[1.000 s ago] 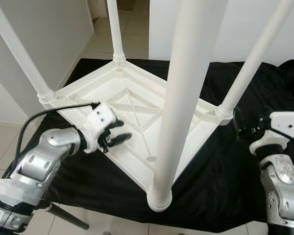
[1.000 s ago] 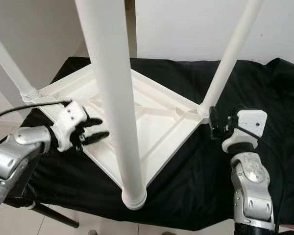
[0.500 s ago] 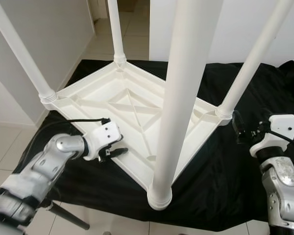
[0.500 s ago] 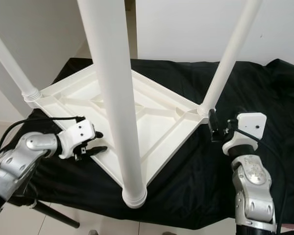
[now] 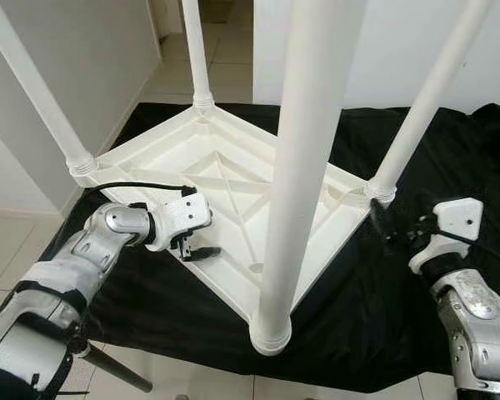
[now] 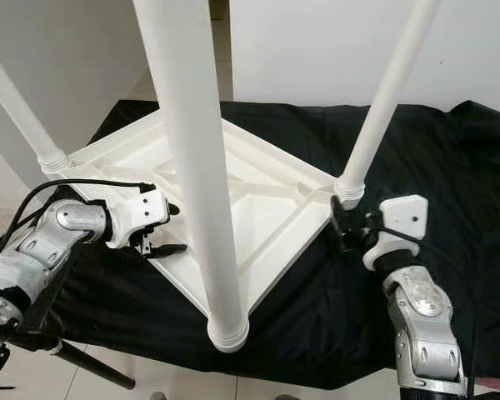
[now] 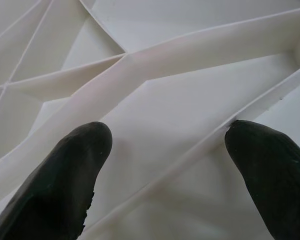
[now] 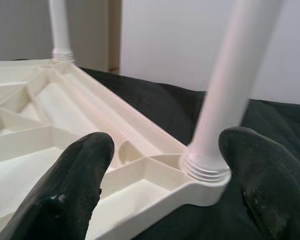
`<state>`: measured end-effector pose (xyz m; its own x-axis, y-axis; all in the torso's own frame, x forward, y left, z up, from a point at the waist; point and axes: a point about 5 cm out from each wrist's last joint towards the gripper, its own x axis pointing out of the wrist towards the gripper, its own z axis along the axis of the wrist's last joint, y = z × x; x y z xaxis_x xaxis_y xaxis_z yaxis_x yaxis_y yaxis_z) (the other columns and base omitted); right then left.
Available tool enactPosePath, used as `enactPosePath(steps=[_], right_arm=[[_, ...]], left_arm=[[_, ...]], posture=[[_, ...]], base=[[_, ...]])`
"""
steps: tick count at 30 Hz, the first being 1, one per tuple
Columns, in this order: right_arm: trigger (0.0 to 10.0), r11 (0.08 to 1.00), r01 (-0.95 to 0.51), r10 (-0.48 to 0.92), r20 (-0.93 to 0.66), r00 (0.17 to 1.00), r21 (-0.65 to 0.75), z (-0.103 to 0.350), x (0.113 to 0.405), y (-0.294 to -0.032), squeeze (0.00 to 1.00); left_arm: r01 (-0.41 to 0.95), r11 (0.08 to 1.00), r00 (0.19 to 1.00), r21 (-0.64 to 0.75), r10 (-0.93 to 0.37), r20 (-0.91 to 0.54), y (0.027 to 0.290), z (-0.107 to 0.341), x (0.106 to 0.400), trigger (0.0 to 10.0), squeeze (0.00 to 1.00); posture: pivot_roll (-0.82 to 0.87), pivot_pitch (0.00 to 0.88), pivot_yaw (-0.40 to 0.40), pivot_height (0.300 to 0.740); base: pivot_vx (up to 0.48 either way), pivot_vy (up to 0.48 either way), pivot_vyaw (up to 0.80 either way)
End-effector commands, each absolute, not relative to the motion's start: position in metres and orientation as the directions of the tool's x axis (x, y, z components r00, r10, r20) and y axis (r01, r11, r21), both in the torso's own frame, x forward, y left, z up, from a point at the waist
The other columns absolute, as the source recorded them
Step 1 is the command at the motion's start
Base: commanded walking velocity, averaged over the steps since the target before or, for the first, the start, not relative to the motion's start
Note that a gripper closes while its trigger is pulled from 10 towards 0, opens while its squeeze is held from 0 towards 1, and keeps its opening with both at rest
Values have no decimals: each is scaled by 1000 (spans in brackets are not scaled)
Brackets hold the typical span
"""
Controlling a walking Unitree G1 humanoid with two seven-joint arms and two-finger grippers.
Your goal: Building children table
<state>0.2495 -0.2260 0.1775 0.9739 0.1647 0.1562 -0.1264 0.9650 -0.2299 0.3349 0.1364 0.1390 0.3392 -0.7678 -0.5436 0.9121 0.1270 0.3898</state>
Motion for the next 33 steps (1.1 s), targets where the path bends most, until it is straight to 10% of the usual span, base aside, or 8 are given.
enactPosePath(steps=[1,22,23,24,33], right_arm=[[10000,962,-138,176,146,973,-237,175,248,-226,0],[10000,958,-149,187,139,973,-245,174,250,-225,0],[10000,958,-150,187,137,973,-244,174,249,-224,0],[10000,958,-149,186,133,974,-245,173,248,-225,0],[10000,961,-124,158,122,980,-248,171,241,-231,0]], left_arm=[[940,50,253,336,-764,-593,136,135,334,10000,0],[974,-70,96,214,-731,-675,123,126,343,10000,0],[977,-78,80,197,-725,-684,121,124,343,3451,0],[979,-83,68,184,-722,-689,120,122,343,0,0],[984,-84,41,158,-754,-656,113,121,342,0,0]], posture=[[-148,0,70,740],[-167,13,94,740],[-167,18,93,740],[-171,23,98,740],[-179,41,107,740]], base=[[0,0,0],[0,0,0],[0,0,0],[0,0,0],[0,0,0]])
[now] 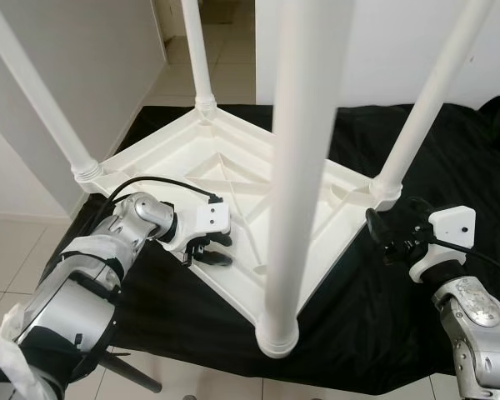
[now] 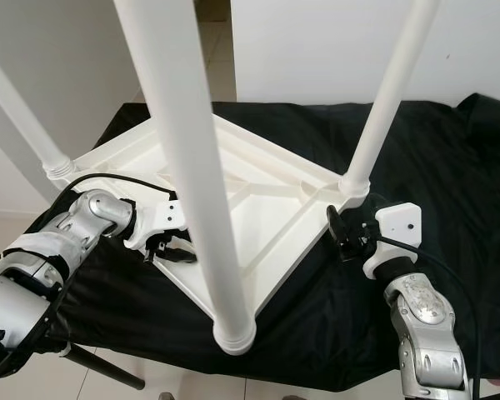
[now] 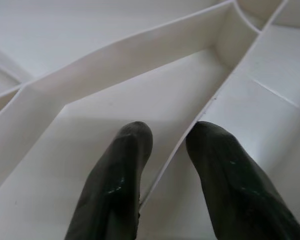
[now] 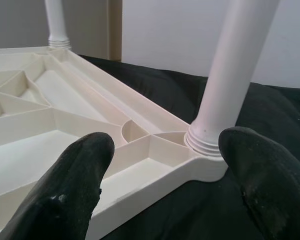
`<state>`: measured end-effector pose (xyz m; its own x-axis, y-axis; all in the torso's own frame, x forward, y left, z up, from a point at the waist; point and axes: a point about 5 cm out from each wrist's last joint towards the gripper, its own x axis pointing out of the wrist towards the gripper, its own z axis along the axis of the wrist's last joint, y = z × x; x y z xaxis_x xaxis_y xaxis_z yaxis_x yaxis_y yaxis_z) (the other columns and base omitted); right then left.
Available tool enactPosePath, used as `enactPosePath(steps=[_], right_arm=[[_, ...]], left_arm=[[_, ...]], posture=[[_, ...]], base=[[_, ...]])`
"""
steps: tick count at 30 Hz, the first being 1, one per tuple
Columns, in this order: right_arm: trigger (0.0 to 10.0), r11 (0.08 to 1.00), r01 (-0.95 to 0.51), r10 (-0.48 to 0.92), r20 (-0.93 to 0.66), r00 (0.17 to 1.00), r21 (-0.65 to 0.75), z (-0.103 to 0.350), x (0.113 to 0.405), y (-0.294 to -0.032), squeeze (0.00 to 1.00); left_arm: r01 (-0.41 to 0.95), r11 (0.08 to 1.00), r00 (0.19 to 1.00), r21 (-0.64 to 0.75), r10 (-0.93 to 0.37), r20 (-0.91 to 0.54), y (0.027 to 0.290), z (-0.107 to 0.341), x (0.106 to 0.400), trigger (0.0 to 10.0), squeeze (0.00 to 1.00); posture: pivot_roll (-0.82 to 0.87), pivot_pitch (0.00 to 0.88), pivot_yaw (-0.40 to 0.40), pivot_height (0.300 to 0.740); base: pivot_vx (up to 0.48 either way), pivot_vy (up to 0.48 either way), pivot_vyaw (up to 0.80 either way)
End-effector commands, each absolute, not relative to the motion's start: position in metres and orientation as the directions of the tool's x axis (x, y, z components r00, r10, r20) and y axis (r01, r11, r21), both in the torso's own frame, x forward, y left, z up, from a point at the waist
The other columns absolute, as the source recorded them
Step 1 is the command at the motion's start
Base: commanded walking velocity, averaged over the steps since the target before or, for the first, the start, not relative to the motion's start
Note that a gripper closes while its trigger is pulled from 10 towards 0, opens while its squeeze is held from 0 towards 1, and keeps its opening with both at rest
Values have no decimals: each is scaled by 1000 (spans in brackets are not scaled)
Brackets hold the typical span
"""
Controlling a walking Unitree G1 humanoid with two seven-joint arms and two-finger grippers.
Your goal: Building children table
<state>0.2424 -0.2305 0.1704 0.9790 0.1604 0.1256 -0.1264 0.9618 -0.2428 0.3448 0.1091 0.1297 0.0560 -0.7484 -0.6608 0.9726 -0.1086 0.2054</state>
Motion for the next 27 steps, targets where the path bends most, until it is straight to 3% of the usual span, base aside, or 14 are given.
enactPosePath(steps=[1,5,9,11,12,13,16,17,18,19,22,23,24,27], right_arm=[[10000,961,-124,158,122,980,-248,171,241,-231,0],[10000,972,-75,108,145,984,-221,171,240,-231,0],[10000,980,-18,52,167,985,-197,171,240,-234,0],[10000,982,108,-77,197,977,-153,171,239,-244,0],[10000,982,108,-77,197,977,-153,171,239,-244,0],[10000,971,211,-184,211,960,-114,169,236,-252,0],[10000,949,306,-284,218,934,-76,163,227,-257,0],[10000,931,363,-346,216,913,-44,160,221,-260,0],[10000,931,363,-346,216,913,-44,160,221,-260,0],[10000,922,386,-377,208,903,-5,155,214,-260,0],[10000,919,392,-391,197,899,37,148,206,-257,0],[10000,920,389,-391,192,900,50,144,202,-254,0],[10000,923,380,-385,185,904,63,141,198,-250,0],[10000,935,345,-354,175,919,79,136,189,-242,0]], left_arm=[[984,-84,41,158,-754,-656,113,121,342,0,0],[980,-50,66,192,-828,-557,88,125,342,0,0],[979,-35,78,202,-848,-525,80,125,342,0,0],[976,-4,105,217,-865,-490,72,126,343,0,0],[976,-4,105,217,-865,-490,72,126,343,0,0],[974,21,126,225,-877,-464,66,127,343,0,0],[968,37,145,250,-890,-432,58,131,344,0,0],[964,49,157,261,-897,-413,55,133,345,2157,0],[964,49,157,261,-897,-413,55,133,345,2157,0],[957,66,180,283,-899,-398,52,136,347,10000,0],[951,91,202,295,-906,-373,49,140,349,10000,0],[952,99,204,291,-912,-356,49,143,350,10000,196],[955,104,198,277,-921,-337,48,145,350,10000,1000],[954,116,196,276,-939,-284,48,154,351,10000,1000]], posture=[[-179,41,107,740],[-180,43,104,740],[-179,41,103,740],[-178,40,98,740],[-178,40,98,740],[-177,39,94,740],[-177,39,91,740],[-178,37,91,740],[-178,37,91,740],[-180,36,90,740],[-186,35,94,740],[-191,35,99,740],[-191,35,99,740],[-194,34,102,740]], base=[[0,0,0],[0,0,0],[0,0,0],[0,0,0],[0,0,0],[0,0,0],[0,0,0],[0,0,0],[0,0,0],[0,0,0],[0,0,0],[0,0,0],[0,0,0],[0,0,0]])
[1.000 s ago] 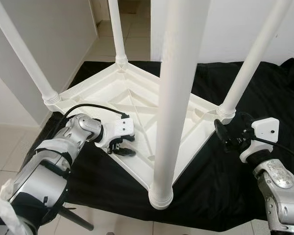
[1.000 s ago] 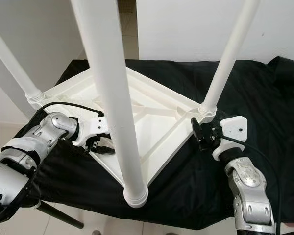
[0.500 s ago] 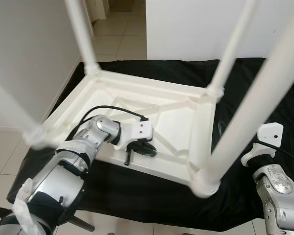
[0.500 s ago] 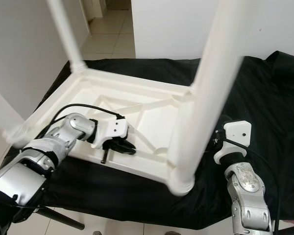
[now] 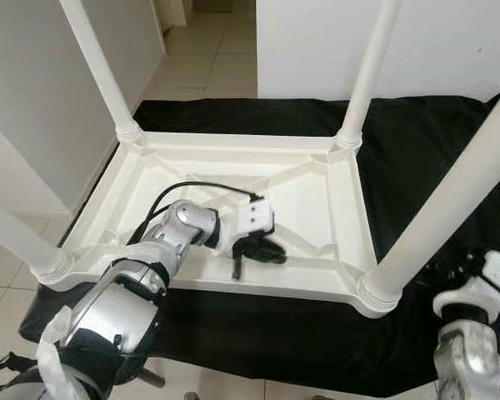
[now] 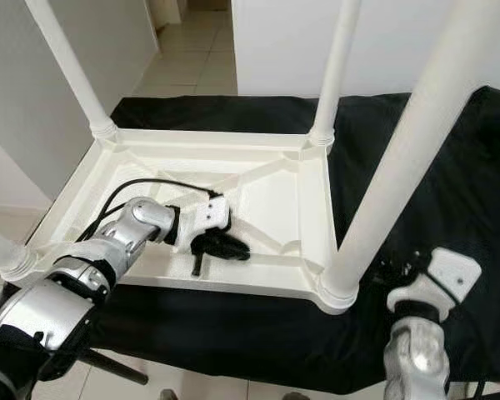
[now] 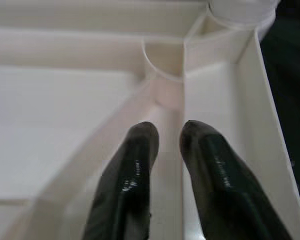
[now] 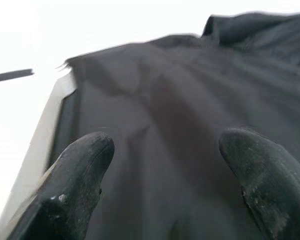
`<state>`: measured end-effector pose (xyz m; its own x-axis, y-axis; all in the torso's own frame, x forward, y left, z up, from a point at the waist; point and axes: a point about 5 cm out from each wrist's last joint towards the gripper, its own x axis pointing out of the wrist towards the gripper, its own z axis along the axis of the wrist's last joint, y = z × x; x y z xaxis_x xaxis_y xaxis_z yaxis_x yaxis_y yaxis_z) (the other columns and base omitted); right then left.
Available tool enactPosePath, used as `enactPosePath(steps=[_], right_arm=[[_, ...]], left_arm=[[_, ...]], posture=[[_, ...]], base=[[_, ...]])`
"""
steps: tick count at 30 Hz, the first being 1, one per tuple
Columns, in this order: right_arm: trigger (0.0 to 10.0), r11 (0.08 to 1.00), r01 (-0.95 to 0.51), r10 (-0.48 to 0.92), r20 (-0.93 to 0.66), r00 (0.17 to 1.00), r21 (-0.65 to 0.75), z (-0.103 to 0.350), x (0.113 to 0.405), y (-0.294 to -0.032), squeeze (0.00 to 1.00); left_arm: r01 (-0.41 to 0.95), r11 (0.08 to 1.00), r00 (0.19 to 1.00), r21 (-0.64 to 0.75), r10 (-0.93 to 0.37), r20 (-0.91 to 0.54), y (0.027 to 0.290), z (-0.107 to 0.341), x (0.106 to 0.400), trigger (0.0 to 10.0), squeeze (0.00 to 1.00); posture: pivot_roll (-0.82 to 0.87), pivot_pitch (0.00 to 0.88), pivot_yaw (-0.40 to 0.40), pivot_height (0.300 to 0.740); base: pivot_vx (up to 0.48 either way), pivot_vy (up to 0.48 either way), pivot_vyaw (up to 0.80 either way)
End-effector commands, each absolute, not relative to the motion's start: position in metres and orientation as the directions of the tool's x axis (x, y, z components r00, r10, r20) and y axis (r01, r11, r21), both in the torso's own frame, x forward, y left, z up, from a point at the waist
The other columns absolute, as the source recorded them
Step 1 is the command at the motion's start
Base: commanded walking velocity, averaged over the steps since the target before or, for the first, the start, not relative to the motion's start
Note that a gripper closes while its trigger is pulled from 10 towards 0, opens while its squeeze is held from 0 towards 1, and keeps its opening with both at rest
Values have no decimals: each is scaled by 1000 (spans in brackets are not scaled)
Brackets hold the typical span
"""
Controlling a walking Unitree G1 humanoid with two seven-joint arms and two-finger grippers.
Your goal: Building children table
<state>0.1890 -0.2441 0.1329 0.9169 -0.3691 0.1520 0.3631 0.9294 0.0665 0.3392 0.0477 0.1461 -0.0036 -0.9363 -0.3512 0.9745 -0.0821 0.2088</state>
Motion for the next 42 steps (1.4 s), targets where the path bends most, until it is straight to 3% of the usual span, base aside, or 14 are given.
enactPosePath(steps=[1,4,5,10,11,16,22,28,32,35,36,37,38,42], right_arm=[[10000,942,323,-333,164,928,86,133,182,-238,1000],[10000,942,322,-333,155,930,91,130,177,-238,1000],[10000,938,337,-346,155,926,78,129,175,-239,1000],[10000,944,324,-330,160,930,63,131,166,-235,1000],[10000,957,278,-288,160,944,78,133,161,-235,0],[10000,993,11,-26,125,992,119,138,146,-232,0],[10000,975,-212,210,39,977,73,137,134,-232,0],[10000,922,-382,383,-6,924,61,140,128,-227,0],[10000,891,-450,452,-27,891,61,142,127,-225,0],[10000,861,-506,508,-48,860,51,143,127,-225,0],[10000,848,-529,530,-54,846,42,145,129,-226,0],[10000,848,-529,530,-54,846,42,145,129,-226,0],[10000,830,-556,558,-61,828,47,147,130,-226,0],[10000,793,-606,609,-85,789,54,149,130,-226,0]], left_arm=[[948,130,203,292,-951,-235,50,163,352,10000,561],[943,139,206,303,-957,-203,53,169,352,10000,561],[943,145,204,298,-963,-175,54,174,352,10000,0],[937,185,216,296,-974,-73,64,191,352,10000,0],[930,220,243,296,-969,-43,72,198,351,10000,0],[924,300,306,238,-952,15,104,214,340,10000,0],[912,336,352,236,-935,-32,133,208,319,10000,0],[939,278,305,203,-946,-115,145,200,289,10000,0],[936,298,323,185,-939,-118,145,201,279,10000,0],[908,382,399,172,-913,-79,147,205,279,10000,0],[854,496,507,157,-861,-35,153,209,288,10000,0],[854,496,507,157,-861,-35,153,209,288,10000,0],[818,562,568,126,-823,-13,159,211,294,10000,0],[786,610,615,102,-788,-33,169,209,294,10000,0]], posture=[[-197,35,105,740],[-196,34,103,740],[-196,34,103,740],[-192,33,97,740],[-187,29,93,740],[-182,25,93,740],[-170,20,83,740],[-156,11,81,740],[-145,3,74,740],[-141,0,73,740],[-133,0,66,740],[-133,0,66,740],[-131,0,64,740],[-125,0,64,740]], base=[[0,0,0],[0,0,0],[0,0,0],[0,0,0],[0,0,0],[0,0,0],[0,0,0],[0,0,0],[0,0,0],[0,0,0],[0,0,0],[0,0,0],[0,0,0],[0,0,0]])
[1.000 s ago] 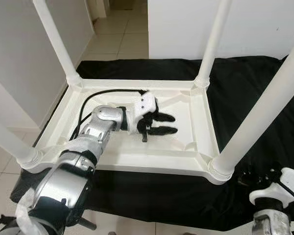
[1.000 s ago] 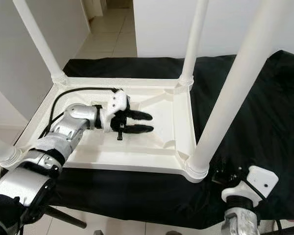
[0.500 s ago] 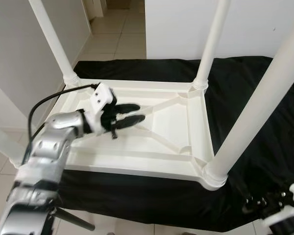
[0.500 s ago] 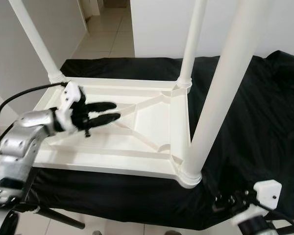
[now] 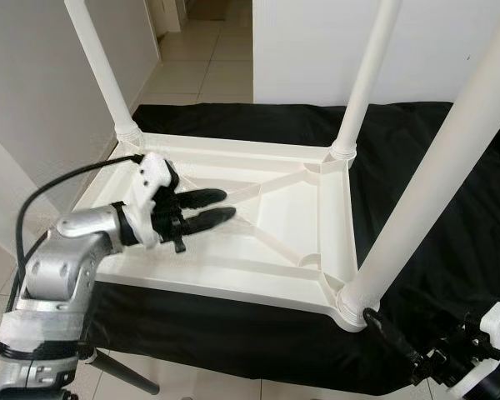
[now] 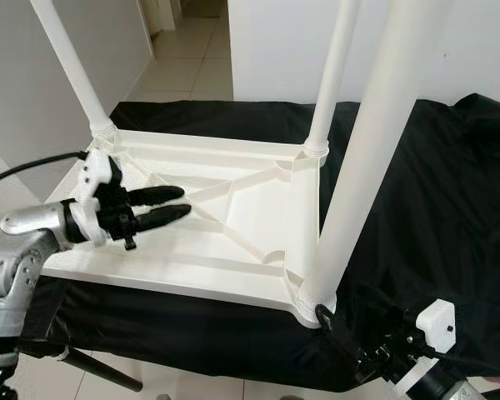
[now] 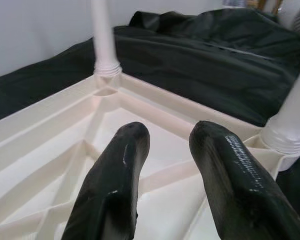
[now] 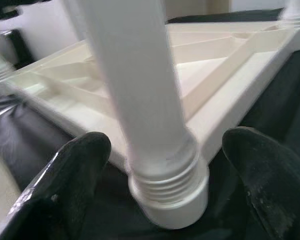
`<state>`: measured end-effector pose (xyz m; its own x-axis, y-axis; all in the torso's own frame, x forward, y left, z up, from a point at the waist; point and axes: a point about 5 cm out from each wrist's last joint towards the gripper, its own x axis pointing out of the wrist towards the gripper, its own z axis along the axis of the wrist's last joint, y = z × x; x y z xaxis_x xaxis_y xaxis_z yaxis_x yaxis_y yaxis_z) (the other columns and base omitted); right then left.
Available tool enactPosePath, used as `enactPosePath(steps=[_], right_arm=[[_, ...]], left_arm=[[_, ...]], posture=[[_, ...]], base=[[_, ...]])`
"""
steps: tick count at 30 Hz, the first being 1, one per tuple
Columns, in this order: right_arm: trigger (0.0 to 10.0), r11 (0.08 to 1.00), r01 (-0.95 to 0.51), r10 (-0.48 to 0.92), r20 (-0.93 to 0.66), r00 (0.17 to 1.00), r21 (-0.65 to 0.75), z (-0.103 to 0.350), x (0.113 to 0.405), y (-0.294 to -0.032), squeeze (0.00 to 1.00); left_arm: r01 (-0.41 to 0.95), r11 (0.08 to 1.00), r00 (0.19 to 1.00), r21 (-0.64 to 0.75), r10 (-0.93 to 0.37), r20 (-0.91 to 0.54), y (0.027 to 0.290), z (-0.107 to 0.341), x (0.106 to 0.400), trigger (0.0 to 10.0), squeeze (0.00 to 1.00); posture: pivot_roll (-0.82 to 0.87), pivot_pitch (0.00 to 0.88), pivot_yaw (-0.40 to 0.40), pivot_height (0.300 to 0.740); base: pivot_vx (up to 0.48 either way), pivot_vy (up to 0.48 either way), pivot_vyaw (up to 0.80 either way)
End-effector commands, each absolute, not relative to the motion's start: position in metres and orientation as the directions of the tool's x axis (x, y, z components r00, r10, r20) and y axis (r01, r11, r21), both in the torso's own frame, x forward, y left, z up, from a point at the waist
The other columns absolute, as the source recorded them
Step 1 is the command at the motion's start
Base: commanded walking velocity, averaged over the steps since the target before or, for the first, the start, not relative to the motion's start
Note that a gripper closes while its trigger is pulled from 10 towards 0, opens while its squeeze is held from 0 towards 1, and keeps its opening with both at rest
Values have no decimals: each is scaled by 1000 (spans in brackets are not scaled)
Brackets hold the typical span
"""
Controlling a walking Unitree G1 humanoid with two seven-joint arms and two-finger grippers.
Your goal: Building children table
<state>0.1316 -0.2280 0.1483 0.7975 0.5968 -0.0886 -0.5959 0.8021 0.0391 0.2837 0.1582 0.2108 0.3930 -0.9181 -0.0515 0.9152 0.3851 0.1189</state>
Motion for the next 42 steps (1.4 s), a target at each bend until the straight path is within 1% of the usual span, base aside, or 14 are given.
enactPosePath(steps=[1,6,12,14,15,16,17,21,24,28,29,30,39,42], right_arm=[[10000,778,-626,628,-98,772,48,150,130,-227,0],[10000,749,-663,661,-85,745,10,158,137,-224,0],[10000,767,-637,637,-28,771,-75,162,173,-216,0],[10000,775,-626,629,11,778,-84,161,193,-207,0],[10000,775,-626,629,11,778,-84,161,193,-207,0],[10000,785,-615,618,19,786,-71,158,202,-206,0],[10000,785,-615,618,19,786,-71,158,202,-206,0],[10000,829,-554,557,23,830,-77,146,223,-207,0],[10000,851,-518,522,22,853,-89,143,229,-210,0],[10000,887,-449,454,29,890,-105,144,238,-219,0],[10000,904,-413,419,37,907,-109,145,242,-224,0],[10000,904,-413,419,37,907,-109,145,242,-224,0],[10000,969,-225,234,84,969,-104,143,245,-246,0],[10000,988,-120,129,94,987,-92,137,242,-258,0]], left_arm=[[792,602,609,103,-791,-61,173,206,290,10000,0],[800,585,599,133,-792,-122,182,200,277,10000,0],[886,456,464,85,-861,-208,183,188,251,10000,0],[940,342,333,9,-908,-255,173,176,232,10000,0],[940,342,333,9,-908,-255,173,176,232,10000,0],[956,293,278,-15,-921,-273,164,170,225,10000,0],[956,293,278,-15,-921,-273,164,170,225,10000,0],[968,248,230,-26,-929,-289,126,152,216,10000,0],[965,260,255,18,-927,-275,108,150,219,10000,0],[939,342,340,26,-918,-207,94,155,232,10000,0],[915,400,402,49,-901,-165,88,159,240,10000,0],[915,400,402,49,-901,-165,88,159,240,10000,0],[853,520,519,-33,-854,-42,49,166,241,10000,0],[816,575,578,62,-813,-70,36,163,248,10000,0]], posture=[[-122,0,66,740],[-114,0,66,740],[-102,0,56,740],[-99,4,52,740],[-99,4,52,740],[-101,5,47,740],[-101,5,47,740],[-95,13,37,740],[-94,14,29,740],[-103,17,31,740],[-103,17,31,740],[-103,17,31,740],[-126,7,38,740],[-135,1,44,740]], base=[[0,0,0],[0,0,0],[0,0,0],[0,0,0],[0,0,0],[0,0,0],[0,0,0],[0,0,0],[0,0,0],[0,0,0],[0,0,0],[0,0,0],[0,0,0],[0,0,0]])
